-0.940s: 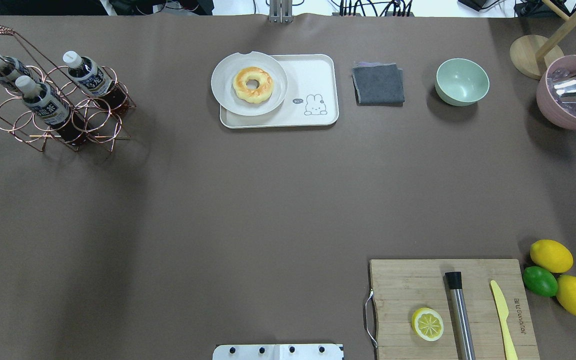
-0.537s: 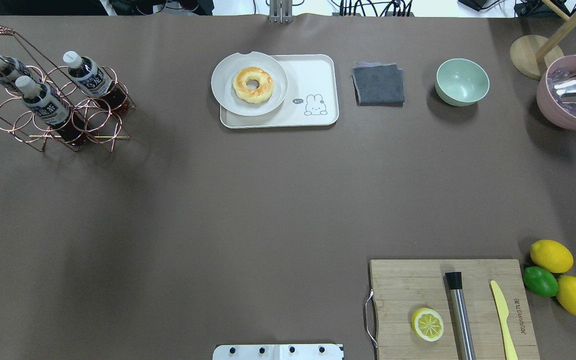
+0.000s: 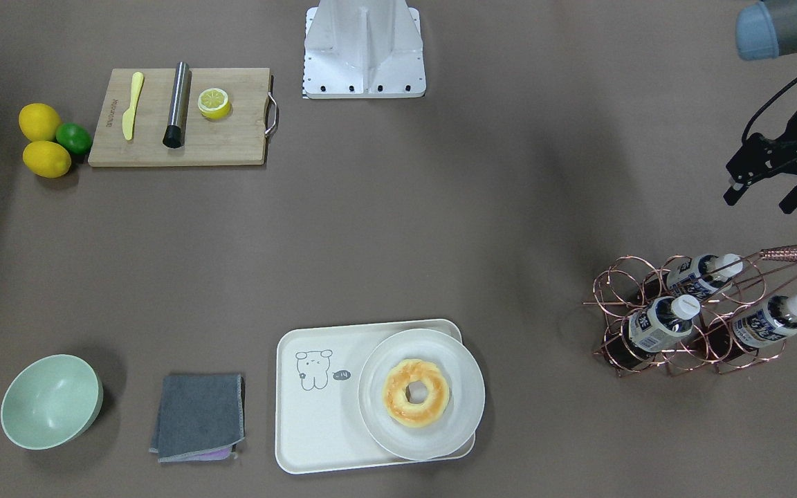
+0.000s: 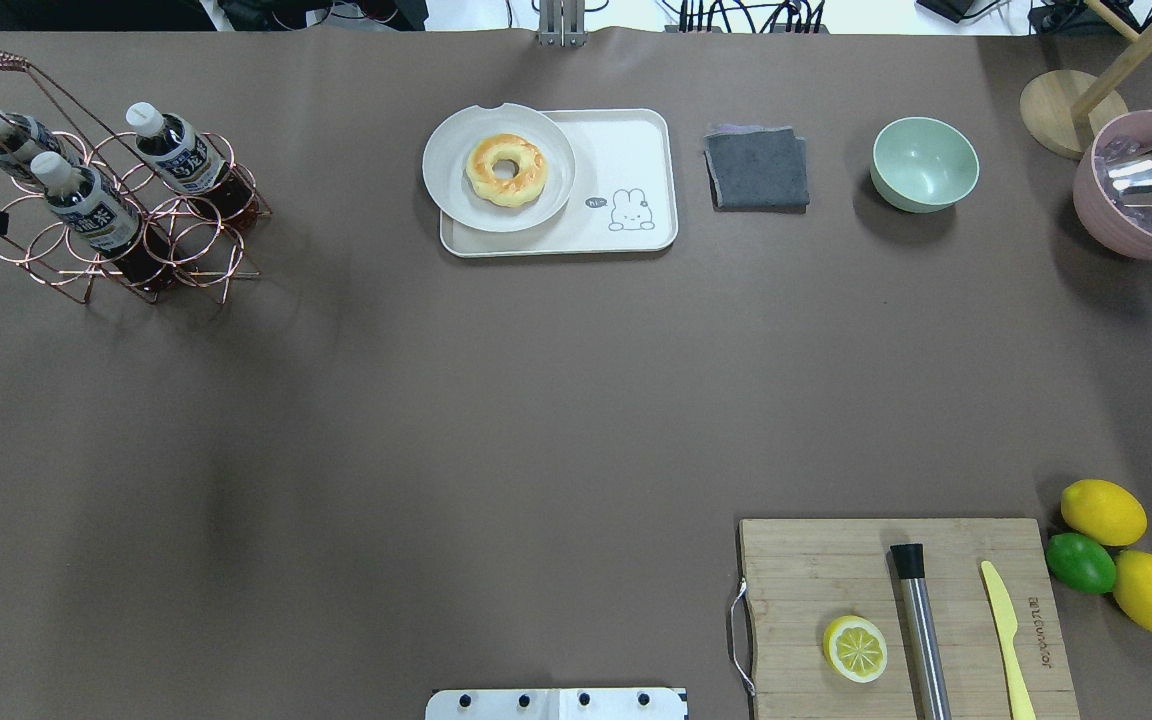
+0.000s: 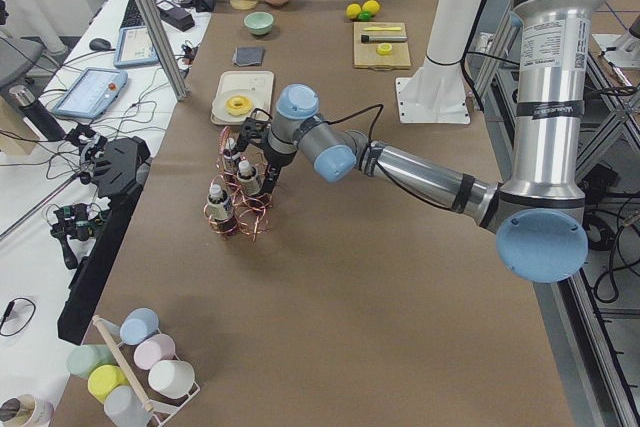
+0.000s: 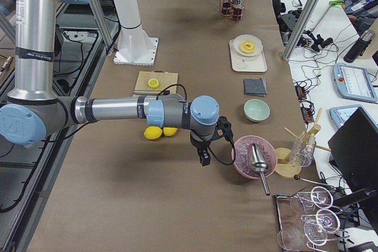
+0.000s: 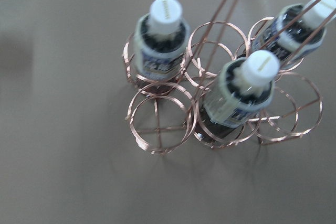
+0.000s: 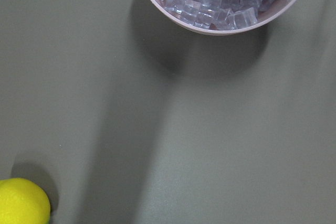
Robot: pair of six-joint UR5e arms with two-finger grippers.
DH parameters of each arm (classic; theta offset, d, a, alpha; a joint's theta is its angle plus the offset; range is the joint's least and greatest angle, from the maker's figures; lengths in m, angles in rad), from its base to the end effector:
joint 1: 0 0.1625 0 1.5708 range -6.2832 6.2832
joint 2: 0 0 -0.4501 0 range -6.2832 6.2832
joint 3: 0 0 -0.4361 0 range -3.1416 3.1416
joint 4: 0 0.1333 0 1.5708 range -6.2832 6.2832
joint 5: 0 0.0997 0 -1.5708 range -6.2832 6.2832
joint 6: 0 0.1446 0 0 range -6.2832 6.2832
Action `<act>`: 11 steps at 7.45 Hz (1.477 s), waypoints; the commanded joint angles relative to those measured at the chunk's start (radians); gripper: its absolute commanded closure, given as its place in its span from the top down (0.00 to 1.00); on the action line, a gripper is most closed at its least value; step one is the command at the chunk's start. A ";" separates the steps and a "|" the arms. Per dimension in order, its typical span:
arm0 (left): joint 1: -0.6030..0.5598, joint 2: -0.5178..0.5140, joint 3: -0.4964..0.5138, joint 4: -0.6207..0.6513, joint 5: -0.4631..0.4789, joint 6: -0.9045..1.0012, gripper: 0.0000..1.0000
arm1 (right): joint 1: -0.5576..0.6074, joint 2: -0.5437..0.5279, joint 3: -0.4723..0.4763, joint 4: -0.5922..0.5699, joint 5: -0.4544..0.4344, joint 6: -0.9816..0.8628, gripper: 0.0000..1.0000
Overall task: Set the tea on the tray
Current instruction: 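Reach the left gripper down to a tea bottle in the copper rack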
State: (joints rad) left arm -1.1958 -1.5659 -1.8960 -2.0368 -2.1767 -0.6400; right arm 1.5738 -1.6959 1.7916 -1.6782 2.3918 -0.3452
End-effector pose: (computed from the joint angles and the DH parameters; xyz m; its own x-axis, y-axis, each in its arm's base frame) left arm 0.1600 -0.5456 0.4887 0.6496 0.1497 -0.7454 0.1611 0.9311 0.3274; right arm 0.0289 -0.4764 0.6671 0.6423 -0.3284 0.6926 0.2278 0.9445 0.2366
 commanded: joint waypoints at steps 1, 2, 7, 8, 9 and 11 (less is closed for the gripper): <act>0.042 -0.106 0.078 0.001 0.051 -0.006 0.89 | 0.000 -0.004 -0.003 -0.002 0.003 0.000 1.00; 0.044 -0.140 0.107 0.003 0.058 -0.006 0.88 | 0.000 -0.002 -0.012 0.000 0.003 0.000 1.00; 0.053 -0.186 0.158 0.001 0.075 -0.006 0.82 | 0.000 0.007 -0.015 0.000 0.001 0.000 1.00; 0.053 -0.187 0.156 0.001 0.087 -0.013 0.66 | 0.000 0.007 -0.015 0.000 0.001 0.000 1.00; 0.054 -0.187 0.153 0.000 0.095 -0.048 0.38 | 0.000 0.007 -0.015 0.000 0.001 0.000 1.00; 0.073 -0.187 0.146 0.000 0.120 -0.065 0.00 | 0.000 0.004 -0.015 0.000 0.003 0.000 1.00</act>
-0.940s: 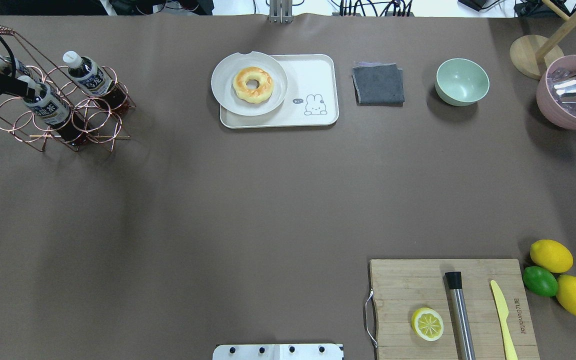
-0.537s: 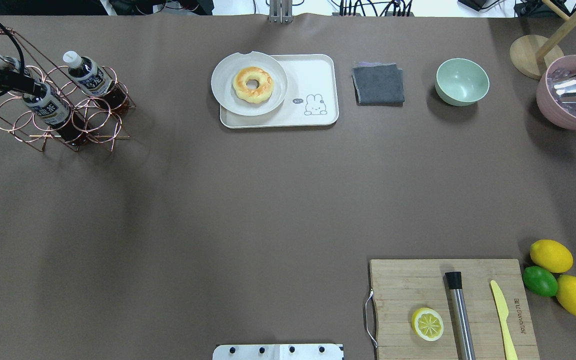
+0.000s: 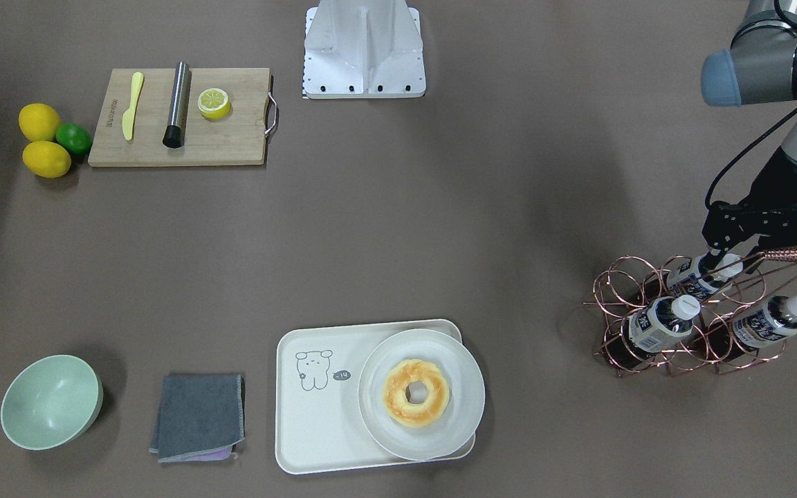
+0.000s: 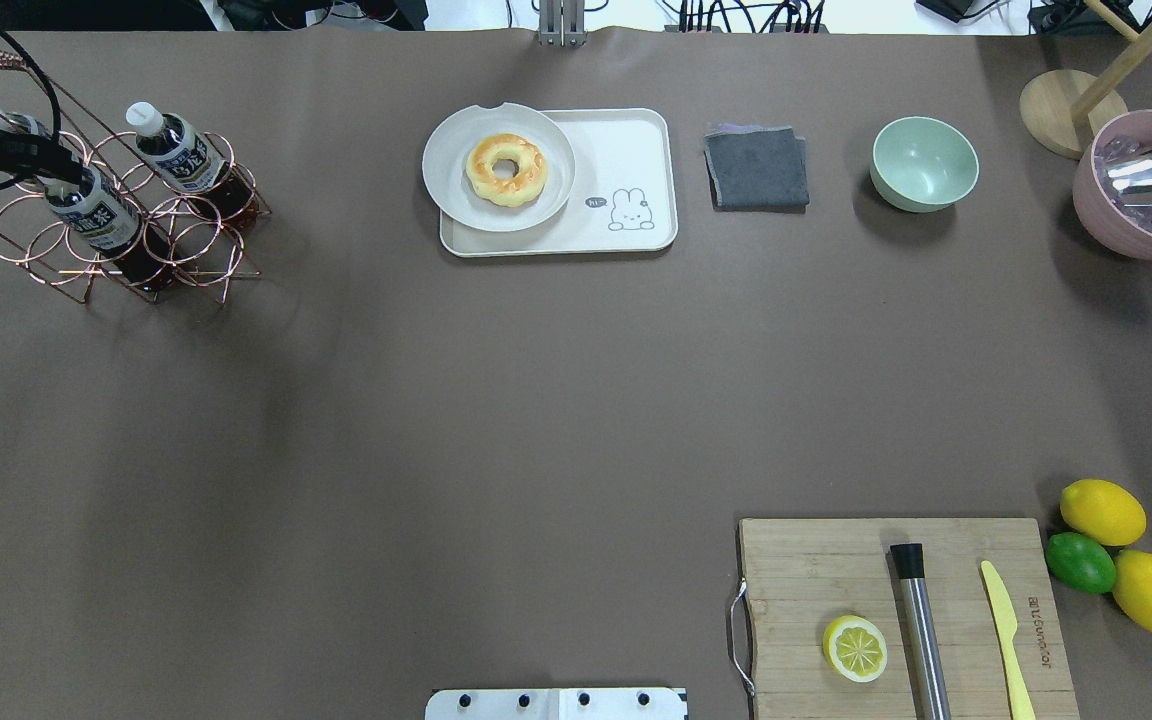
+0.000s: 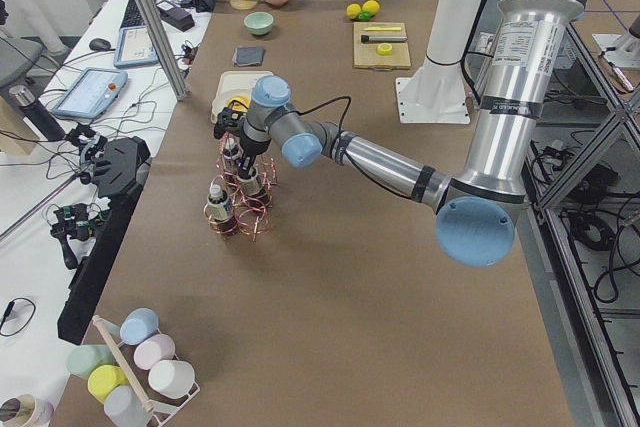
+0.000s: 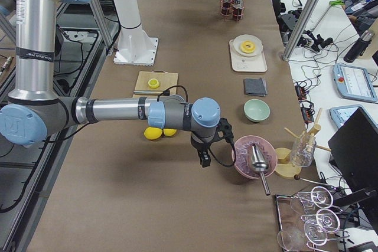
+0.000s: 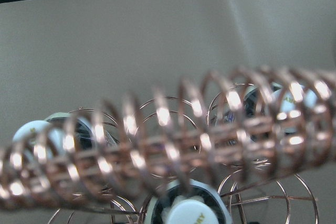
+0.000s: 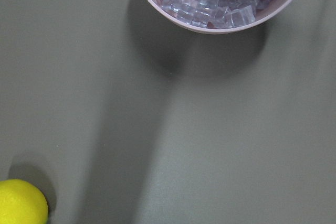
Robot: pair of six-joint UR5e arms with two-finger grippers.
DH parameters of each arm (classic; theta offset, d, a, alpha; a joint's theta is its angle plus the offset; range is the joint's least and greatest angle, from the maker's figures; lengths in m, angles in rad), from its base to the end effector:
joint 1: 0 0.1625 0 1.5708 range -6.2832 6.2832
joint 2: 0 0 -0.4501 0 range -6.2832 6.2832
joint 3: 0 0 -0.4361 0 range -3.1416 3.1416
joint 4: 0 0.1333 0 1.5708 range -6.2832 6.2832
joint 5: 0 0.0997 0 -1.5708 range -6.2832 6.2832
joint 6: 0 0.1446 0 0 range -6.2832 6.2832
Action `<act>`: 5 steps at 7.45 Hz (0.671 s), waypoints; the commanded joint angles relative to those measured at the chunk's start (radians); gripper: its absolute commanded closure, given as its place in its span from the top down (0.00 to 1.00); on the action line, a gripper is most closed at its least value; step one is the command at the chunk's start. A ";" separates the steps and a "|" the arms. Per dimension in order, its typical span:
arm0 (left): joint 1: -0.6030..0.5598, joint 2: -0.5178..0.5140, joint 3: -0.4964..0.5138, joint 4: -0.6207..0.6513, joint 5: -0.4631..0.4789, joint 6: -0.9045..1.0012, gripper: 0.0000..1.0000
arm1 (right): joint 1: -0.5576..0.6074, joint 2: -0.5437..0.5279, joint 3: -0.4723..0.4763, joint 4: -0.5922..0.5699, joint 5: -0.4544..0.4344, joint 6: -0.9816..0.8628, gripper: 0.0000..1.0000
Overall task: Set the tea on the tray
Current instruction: 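Reach the left gripper down to a tea bottle in the copper rack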
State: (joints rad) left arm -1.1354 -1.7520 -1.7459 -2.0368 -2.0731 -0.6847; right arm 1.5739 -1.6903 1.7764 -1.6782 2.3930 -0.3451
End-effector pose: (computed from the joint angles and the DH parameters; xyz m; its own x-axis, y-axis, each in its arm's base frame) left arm 0.2166 -0.6167 0.4663 0.6819 0.1439 -0.7172 0.1862 0.9140 0.3604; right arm 0.0288 -0.4783 0.6724 0.6415 -0.3215 0.6965 0.2273 0.9468 0.2277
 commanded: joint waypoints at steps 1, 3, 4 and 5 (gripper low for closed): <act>0.014 -0.001 -0.004 0.000 0.016 -0.021 0.00 | 0.000 -0.003 0.000 0.000 0.000 0.000 1.00; 0.013 -0.004 -0.006 0.003 0.015 -0.012 0.00 | 0.000 -0.006 0.000 0.000 0.001 0.000 1.00; 0.005 -0.009 -0.032 0.021 0.008 -0.006 0.00 | 0.000 -0.006 0.000 0.000 0.001 0.000 1.00; 0.000 -0.011 -0.106 0.111 0.008 -0.004 0.00 | 0.000 -0.006 0.000 0.000 0.001 0.000 1.00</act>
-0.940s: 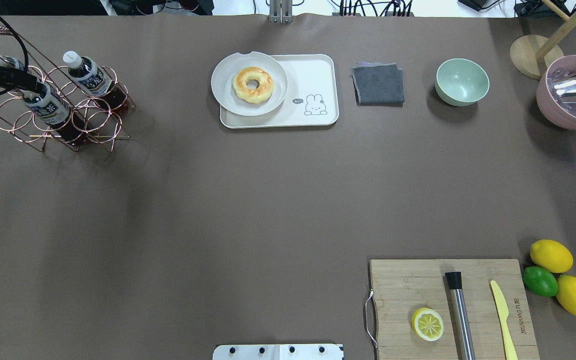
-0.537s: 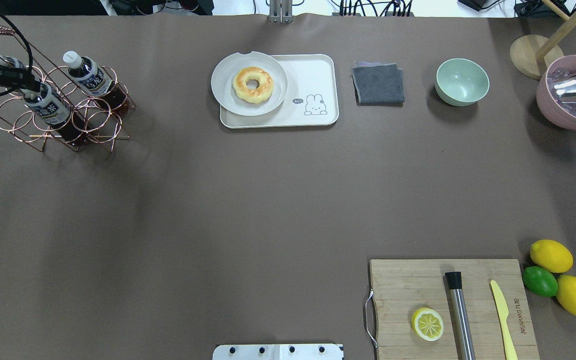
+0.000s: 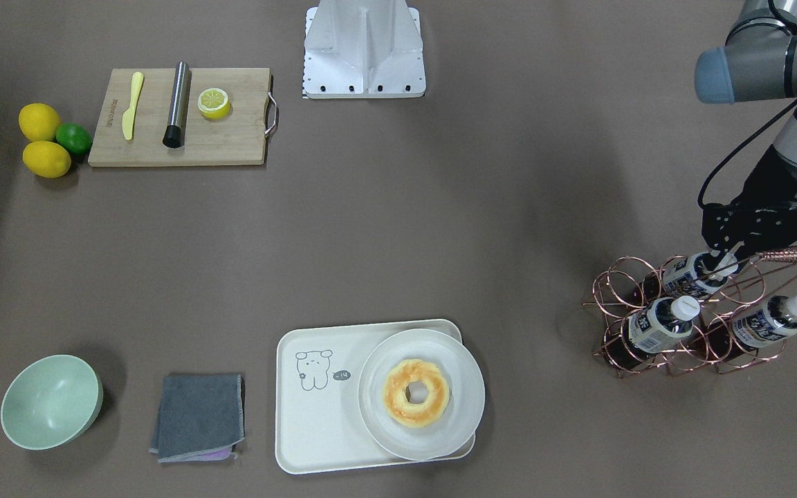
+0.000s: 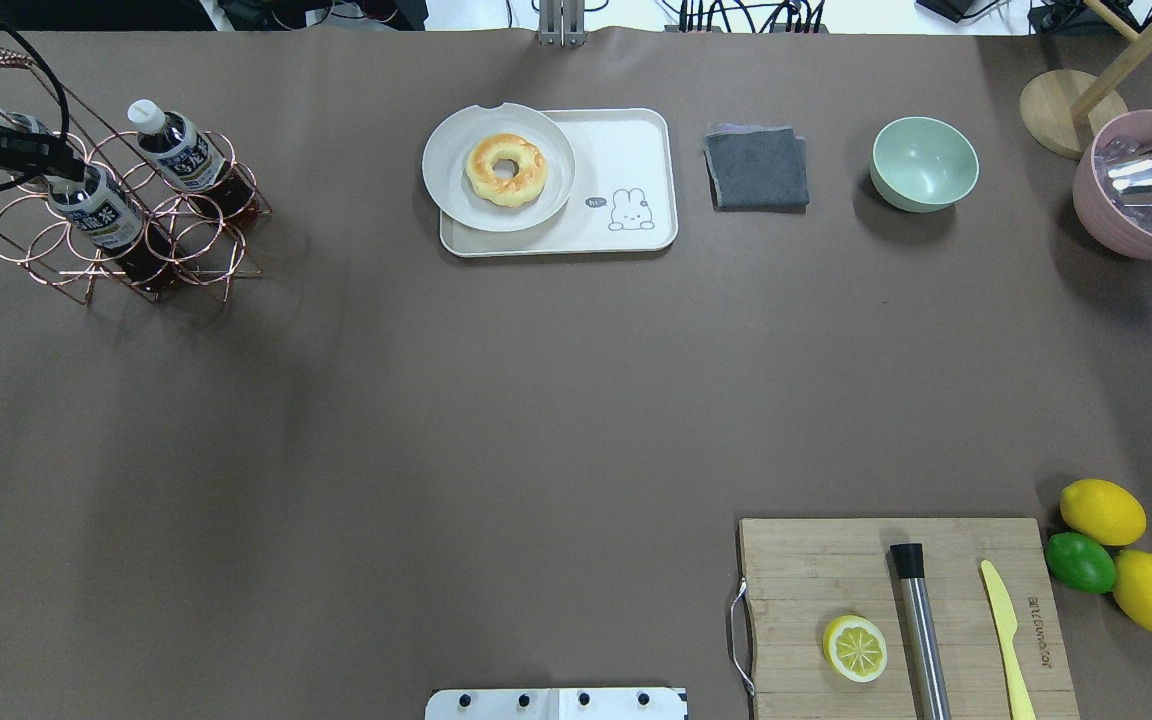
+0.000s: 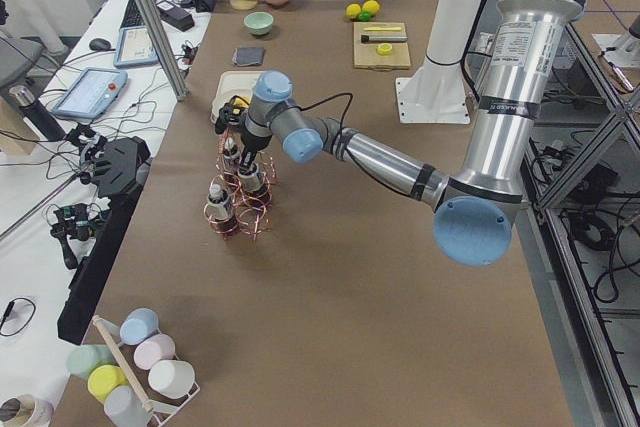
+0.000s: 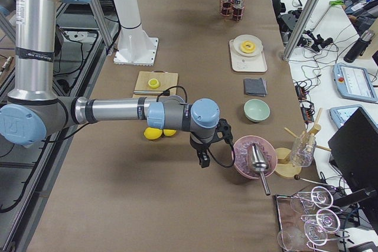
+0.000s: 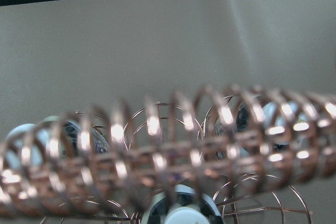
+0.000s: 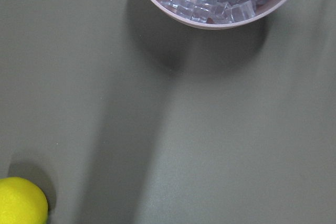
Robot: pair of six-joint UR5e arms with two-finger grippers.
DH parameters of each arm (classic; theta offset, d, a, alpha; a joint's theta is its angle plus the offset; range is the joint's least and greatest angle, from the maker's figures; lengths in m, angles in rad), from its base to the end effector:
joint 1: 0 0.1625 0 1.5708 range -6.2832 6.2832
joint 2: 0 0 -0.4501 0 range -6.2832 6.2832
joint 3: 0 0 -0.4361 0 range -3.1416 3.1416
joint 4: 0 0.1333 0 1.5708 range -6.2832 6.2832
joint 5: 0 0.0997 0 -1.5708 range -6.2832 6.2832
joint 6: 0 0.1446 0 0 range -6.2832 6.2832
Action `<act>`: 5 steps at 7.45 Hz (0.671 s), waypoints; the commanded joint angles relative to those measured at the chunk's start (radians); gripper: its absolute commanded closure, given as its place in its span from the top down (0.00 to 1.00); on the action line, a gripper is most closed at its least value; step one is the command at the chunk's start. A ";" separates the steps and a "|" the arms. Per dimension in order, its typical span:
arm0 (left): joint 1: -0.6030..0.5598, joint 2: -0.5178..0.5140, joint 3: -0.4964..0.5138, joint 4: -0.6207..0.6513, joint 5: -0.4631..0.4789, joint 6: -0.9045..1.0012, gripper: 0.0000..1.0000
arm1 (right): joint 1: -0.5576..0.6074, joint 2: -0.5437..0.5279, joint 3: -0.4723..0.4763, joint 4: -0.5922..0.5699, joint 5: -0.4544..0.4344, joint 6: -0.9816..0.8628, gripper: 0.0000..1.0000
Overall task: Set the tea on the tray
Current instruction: 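Reach the left gripper down to a tea bottle in the copper rack, then grasp the tea bottle with the left gripper and lift it out of the rack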
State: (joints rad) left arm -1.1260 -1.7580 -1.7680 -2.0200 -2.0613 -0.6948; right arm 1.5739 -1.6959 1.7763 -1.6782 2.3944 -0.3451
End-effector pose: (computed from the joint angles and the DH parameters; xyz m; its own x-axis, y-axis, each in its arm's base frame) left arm 0.2206 -0.6143 0.4531 0.6816 0.1449 -0.7172 0.1915 0.9107 0.3660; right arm 0.0287 -0.4755 0.6750 0.6405 -0.3175 0.6992 0.2270 0.9481 0.2227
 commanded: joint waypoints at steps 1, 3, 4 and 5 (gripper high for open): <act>-0.017 -0.009 -0.156 0.189 -0.005 0.046 0.00 | 0.000 -0.002 0.000 0.000 0.000 0.002 1.00; -0.108 -0.024 -0.262 0.370 -0.006 0.186 0.00 | 0.000 -0.002 -0.002 0.000 0.002 0.002 1.00; -0.141 -0.053 -0.310 0.471 -0.023 0.219 0.00 | 0.000 -0.004 -0.002 -0.002 0.002 0.002 1.00; -0.149 -0.107 -0.341 0.565 -0.048 0.216 0.00 | 0.000 -0.004 -0.002 0.000 0.002 0.003 1.00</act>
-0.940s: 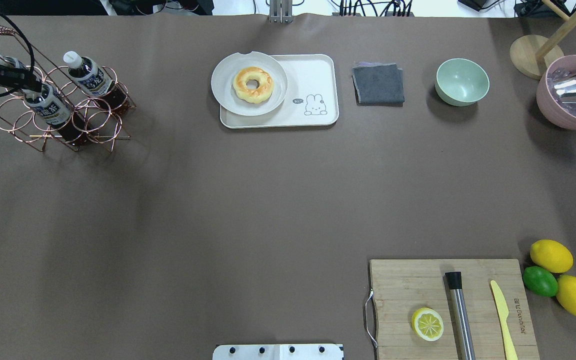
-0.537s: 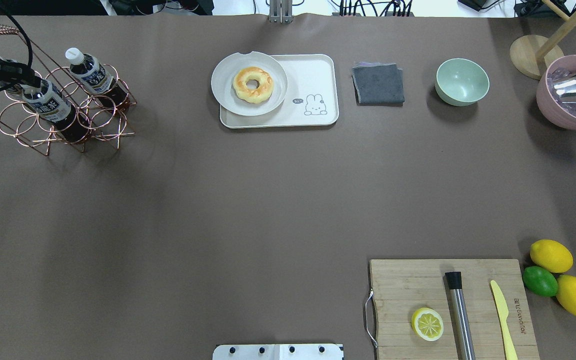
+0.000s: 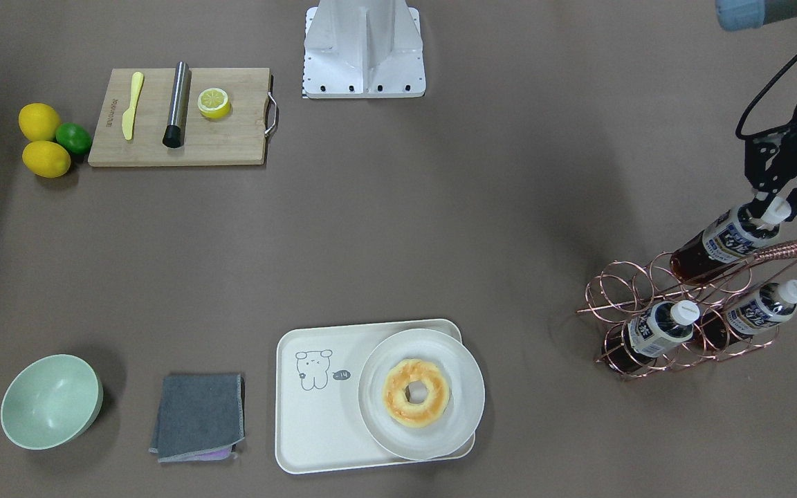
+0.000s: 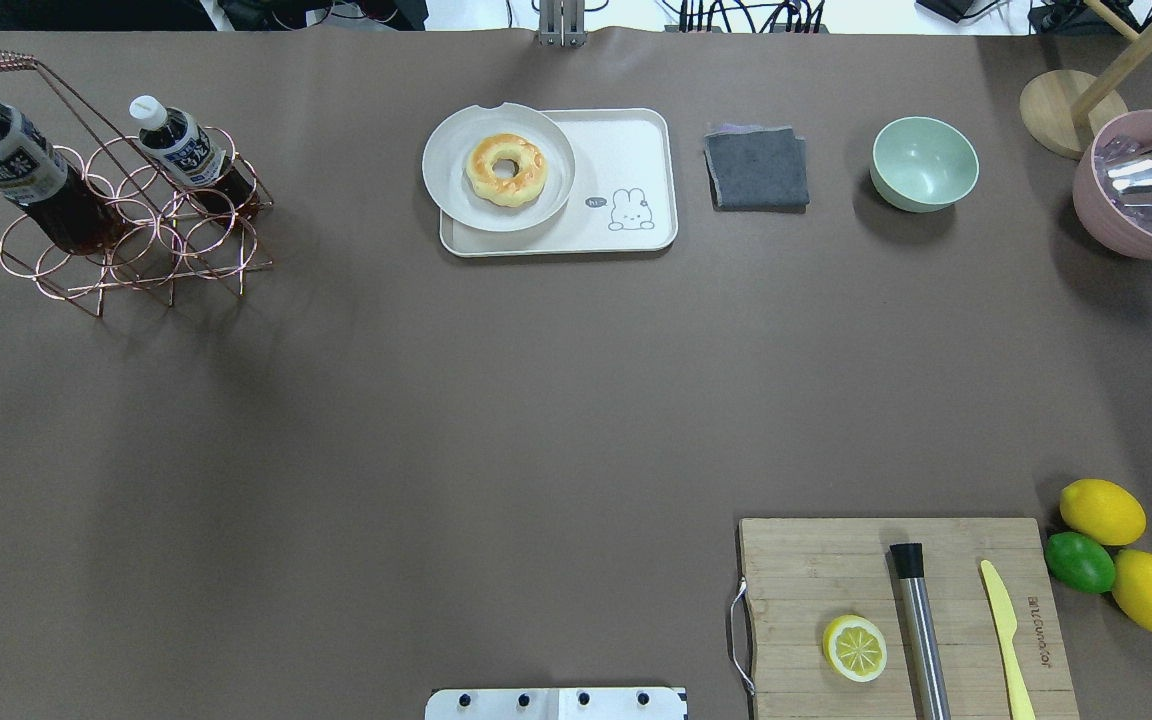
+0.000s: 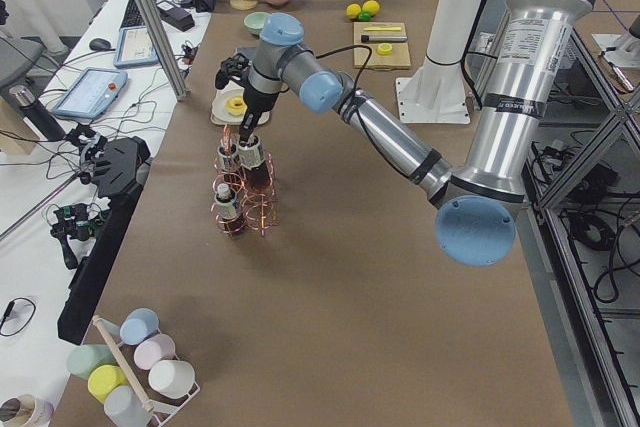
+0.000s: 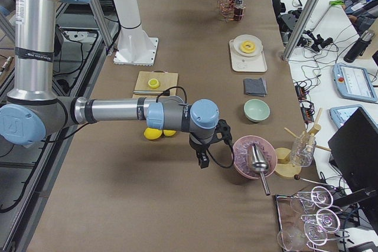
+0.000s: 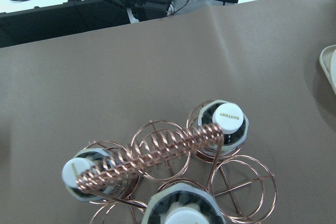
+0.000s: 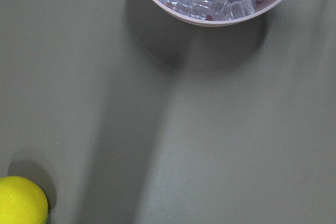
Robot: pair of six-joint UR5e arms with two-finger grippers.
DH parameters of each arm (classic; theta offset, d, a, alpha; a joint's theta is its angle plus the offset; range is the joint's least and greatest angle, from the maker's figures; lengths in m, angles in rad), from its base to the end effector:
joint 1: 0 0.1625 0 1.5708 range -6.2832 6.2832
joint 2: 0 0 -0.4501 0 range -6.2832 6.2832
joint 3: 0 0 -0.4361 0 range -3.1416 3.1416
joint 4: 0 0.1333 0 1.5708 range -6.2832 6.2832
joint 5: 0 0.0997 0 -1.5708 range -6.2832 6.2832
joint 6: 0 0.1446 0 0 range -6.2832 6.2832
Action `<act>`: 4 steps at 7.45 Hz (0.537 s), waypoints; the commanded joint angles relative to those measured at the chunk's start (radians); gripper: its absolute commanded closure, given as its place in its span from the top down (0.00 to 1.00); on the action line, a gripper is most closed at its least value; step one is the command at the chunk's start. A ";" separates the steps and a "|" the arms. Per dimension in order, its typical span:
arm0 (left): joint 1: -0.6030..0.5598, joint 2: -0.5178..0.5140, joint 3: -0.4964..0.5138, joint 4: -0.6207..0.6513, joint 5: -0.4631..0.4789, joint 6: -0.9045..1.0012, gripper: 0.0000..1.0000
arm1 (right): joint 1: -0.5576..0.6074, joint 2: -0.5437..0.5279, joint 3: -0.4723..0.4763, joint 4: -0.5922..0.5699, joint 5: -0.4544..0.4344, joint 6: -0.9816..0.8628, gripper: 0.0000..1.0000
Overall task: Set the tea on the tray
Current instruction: 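Grasp the tea bottle with the left gripper and lift it out of the rack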
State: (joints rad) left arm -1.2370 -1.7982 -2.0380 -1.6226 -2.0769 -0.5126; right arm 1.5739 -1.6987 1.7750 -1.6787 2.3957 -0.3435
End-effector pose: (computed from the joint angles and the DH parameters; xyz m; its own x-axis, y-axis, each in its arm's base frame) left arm 0.1354 -0.5834 0.3470 0.7441 0.1806 -0.6432 0.1428 0.8975 0.4172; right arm 0.0286 -0.4739 0.6769 0.6400 -0.3128 0.7019 0.2256 0.9496 0.2175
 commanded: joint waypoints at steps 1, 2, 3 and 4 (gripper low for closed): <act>-0.027 -0.125 -0.106 0.281 -0.034 -0.010 0.00 | 0.000 -0.001 0.000 -0.001 0.002 0.001 1.00; 0.020 -0.218 -0.140 0.400 -0.032 -0.097 0.00 | 0.000 -0.001 0.000 -0.001 0.002 0.001 1.00; 0.098 -0.286 -0.165 0.471 -0.014 -0.201 0.00 | 0.000 -0.001 0.000 0.001 0.002 0.001 1.00; 0.178 -0.341 -0.163 0.478 0.013 -0.331 0.00 | 0.000 0.001 0.000 0.001 0.000 0.003 1.00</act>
State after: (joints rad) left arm -1.1814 -2.0304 -2.1801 -1.2203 -2.0977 -0.6513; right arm 1.5739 -1.6995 1.7748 -1.6788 2.3975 -0.3420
